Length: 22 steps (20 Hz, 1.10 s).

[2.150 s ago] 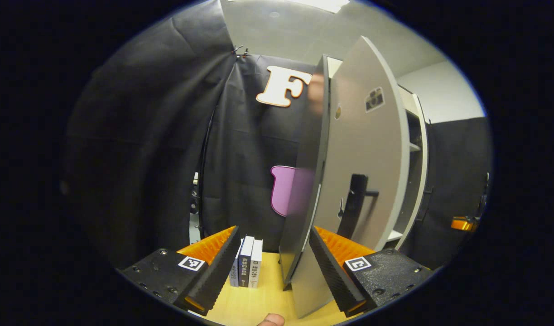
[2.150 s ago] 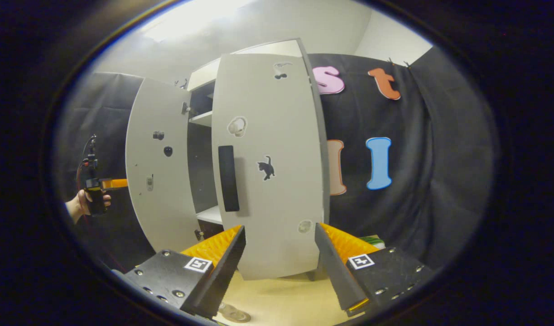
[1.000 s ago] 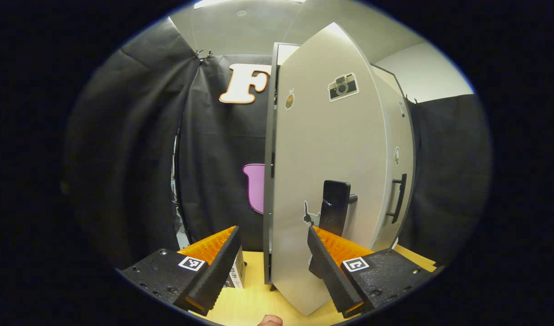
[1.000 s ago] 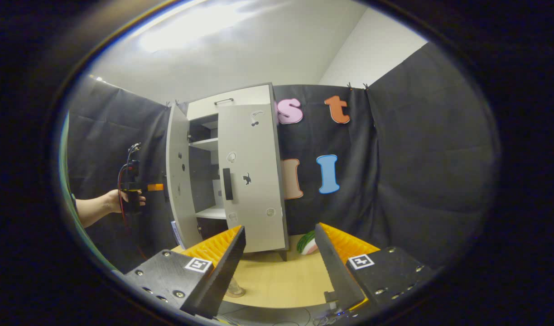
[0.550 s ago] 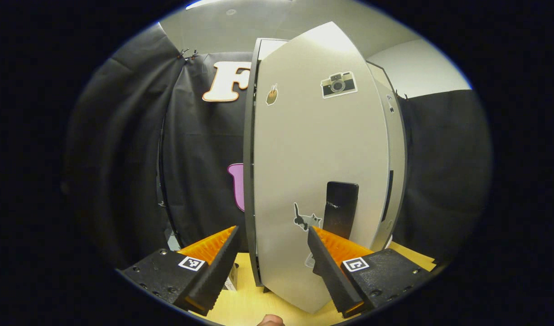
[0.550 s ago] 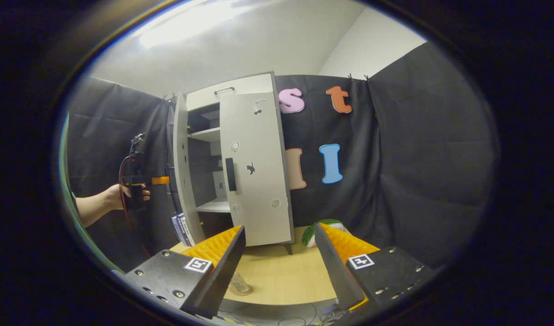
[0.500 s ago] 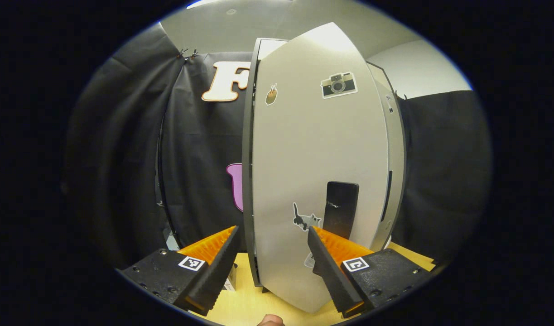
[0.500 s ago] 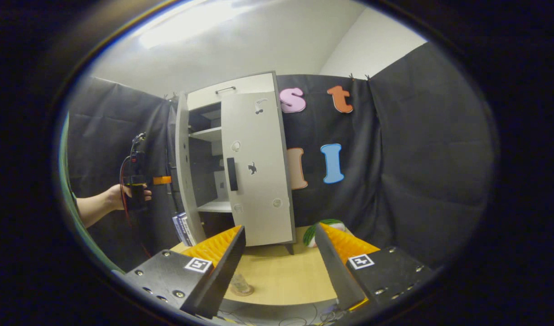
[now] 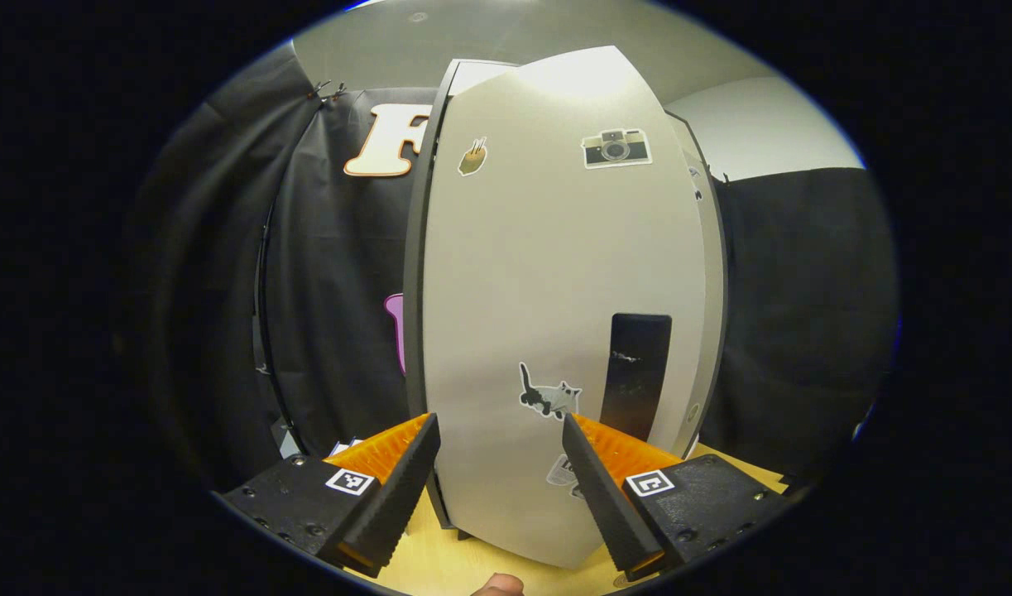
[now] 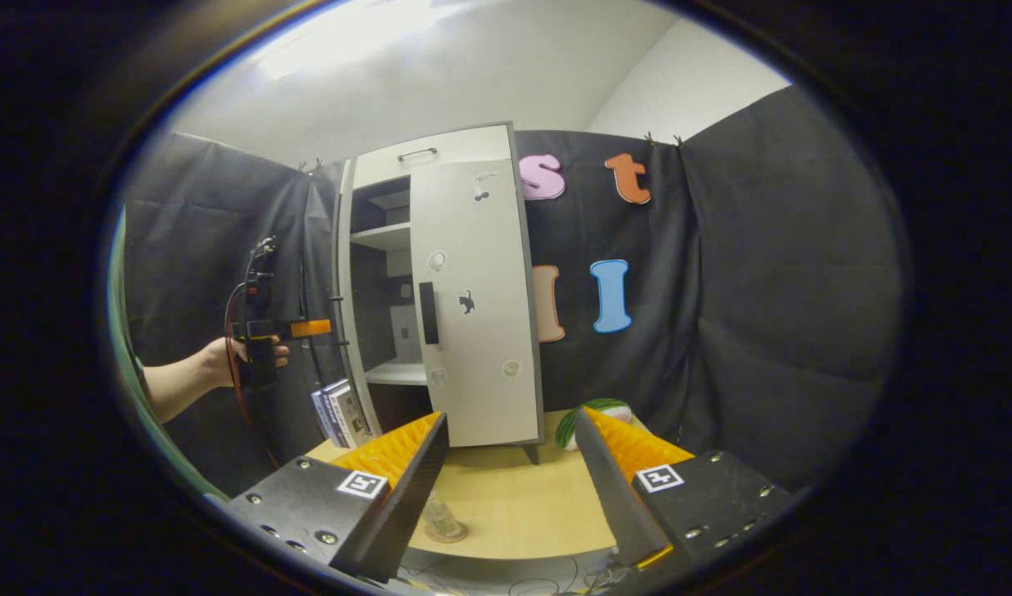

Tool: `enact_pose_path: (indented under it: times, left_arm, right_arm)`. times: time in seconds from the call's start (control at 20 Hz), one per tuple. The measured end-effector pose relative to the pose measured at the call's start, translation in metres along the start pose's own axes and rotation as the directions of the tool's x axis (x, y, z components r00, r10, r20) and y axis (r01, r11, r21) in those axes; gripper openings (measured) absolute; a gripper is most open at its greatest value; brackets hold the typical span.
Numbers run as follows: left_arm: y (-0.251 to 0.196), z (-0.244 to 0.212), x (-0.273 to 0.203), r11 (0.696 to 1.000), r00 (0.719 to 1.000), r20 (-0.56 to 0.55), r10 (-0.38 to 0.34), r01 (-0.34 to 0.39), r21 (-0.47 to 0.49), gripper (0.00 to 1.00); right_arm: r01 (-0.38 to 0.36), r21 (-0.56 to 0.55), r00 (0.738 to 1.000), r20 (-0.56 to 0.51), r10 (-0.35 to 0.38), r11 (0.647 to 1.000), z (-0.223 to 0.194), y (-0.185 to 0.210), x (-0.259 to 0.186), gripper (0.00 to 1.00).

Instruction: Grasp the bottle in the cabinet with the left hand and place it on the coaster, then close the right door with the right hand and the left door with the left hand.

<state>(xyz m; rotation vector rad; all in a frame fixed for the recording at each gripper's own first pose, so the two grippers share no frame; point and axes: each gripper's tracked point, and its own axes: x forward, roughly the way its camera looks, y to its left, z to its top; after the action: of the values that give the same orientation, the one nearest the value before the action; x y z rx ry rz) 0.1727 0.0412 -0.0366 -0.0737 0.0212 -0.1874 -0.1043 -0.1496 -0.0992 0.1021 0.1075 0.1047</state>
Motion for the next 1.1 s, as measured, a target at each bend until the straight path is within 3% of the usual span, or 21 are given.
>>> enact_pose_path:
  times: [0.05,0.3,0.45,0.5,0.55,0.75,1.1]
  left_arm:
    - [0.001,0.002,0.002,1.000,1.000,0.013,0.010,-0.010,-0.008,0.95]
    - [-0.003,0.006,0.000,0.998,0.998,0.045,0.036,-0.034,-0.049,0.93]
    - [-0.021,-0.004,-0.006,0.993,0.999,0.040,-0.029,0.034,-0.110,0.96]
    - [-0.023,-0.006,-0.008,0.992,0.998,0.042,-0.046,0.051,-0.116,0.96]
    - [-0.022,-0.008,-0.012,0.993,0.998,0.039,-0.043,0.047,-0.111,0.93]
    - [-0.022,-0.021,-0.026,0.995,1.000,0.015,-0.027,0.028,-0.091,0.96]
    - [-0.020,-0.028,-0.051,0.992,0.993,-0.053,0.104,-0.107,-0.061,0.96]
  right_arm:
    - [0.000,0.002,1.000,-0.005,0.000,1.000,-0.002,0.003,0.003,0.94]
    - [0.025,-0.048,1.000,0.004,-0.025,0.999,0.003,0.015,0.028,0.94]
    - [0.037,-0.095,0.999,0.012,-0.036,0.995,-0.002,0.022,0.048,0.94]
    - [0.041,-0.083,0.999,0.000,-0.041,0.996,-0.005,0.027,0.056,0.89]
    - [0.033,-0.064,0.999,-0.014,-0.034,0.997,-0.011,0.034,0.063,0.89]
    - [-0.007,-0.062,1.000,-0.014,0.006,0.998,-0.009,0.061,0.089,0.94]
    - [-0.024,-0.020,1.000,0.010,0.024,1.000,0.016,0.089,0.121,0.94]
